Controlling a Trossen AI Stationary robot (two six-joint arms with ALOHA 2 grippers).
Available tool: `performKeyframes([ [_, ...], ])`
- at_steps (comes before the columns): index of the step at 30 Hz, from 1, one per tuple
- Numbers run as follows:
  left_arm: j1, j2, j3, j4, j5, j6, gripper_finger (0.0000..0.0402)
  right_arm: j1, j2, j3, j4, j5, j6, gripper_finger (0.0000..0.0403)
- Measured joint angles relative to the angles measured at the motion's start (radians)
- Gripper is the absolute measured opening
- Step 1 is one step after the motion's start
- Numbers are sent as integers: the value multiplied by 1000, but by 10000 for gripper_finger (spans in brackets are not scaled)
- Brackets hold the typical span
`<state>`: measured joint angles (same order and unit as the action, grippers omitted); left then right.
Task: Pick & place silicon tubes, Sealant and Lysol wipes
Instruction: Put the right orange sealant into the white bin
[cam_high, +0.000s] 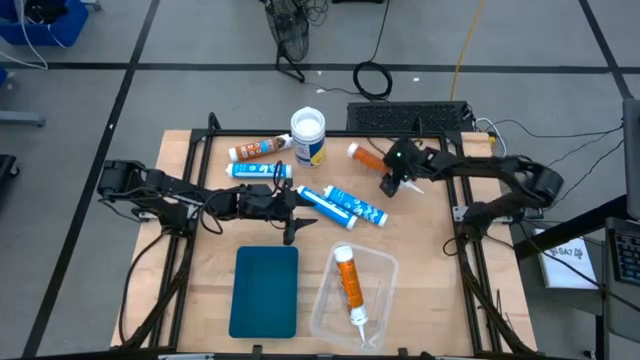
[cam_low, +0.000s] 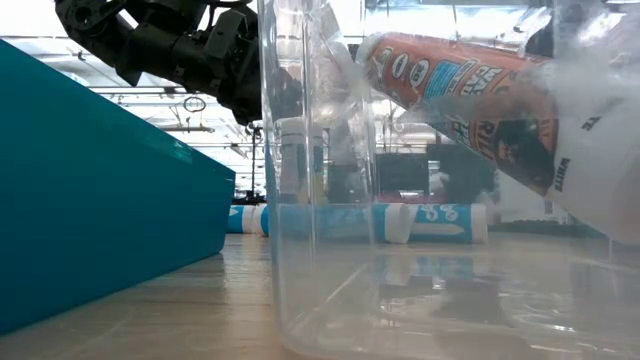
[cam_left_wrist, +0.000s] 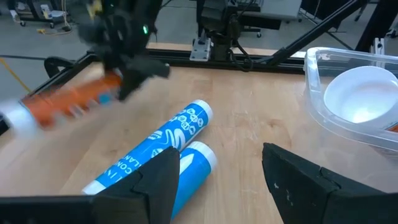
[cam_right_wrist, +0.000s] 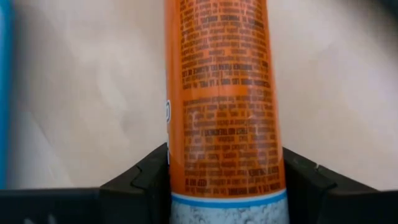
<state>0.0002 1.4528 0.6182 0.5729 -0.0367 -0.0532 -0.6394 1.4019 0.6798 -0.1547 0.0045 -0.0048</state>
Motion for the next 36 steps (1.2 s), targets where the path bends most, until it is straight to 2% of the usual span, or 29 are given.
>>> performKeyframes([
  [7, 0, 0, 0, 6, 0, 0, 230, 93, -193, -34, 78, 36, 51, 200],
  [16, 0, 0, 0, 13, 0, 0, 230, 252, -364, -177, 355, 63, 121, 200],
  [26, 0, 0, 0, 17, -18, 22, 230, 422, -379, -224, 408, 261, 119, 200],
  [36, 0, 0, 0, 16, -18, 23, 230, 459, -379, -316, 601, 282, 106, 200],
])
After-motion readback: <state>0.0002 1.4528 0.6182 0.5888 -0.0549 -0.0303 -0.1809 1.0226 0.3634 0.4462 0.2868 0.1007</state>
